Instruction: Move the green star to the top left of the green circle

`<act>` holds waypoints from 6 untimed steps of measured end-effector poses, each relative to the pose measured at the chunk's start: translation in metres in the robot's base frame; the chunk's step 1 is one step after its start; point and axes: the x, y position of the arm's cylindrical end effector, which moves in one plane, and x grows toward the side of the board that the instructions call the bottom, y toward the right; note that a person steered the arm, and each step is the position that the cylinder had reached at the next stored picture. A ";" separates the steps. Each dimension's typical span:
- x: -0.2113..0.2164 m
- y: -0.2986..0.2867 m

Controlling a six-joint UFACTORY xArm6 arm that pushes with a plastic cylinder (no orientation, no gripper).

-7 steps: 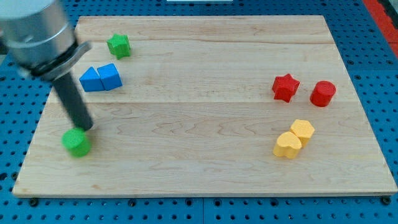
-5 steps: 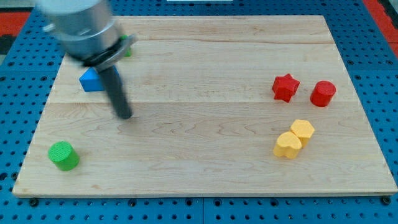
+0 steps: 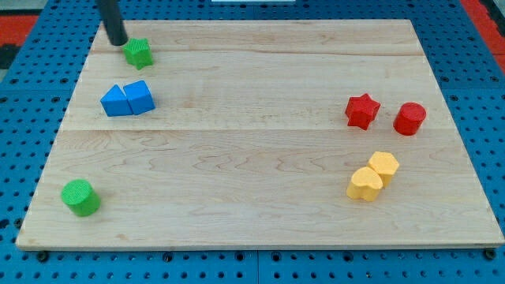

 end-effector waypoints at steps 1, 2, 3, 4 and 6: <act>0.021 0.099; -0.015 0.155; 0.012 0.189; 0.081 0.219; 0.163 0.105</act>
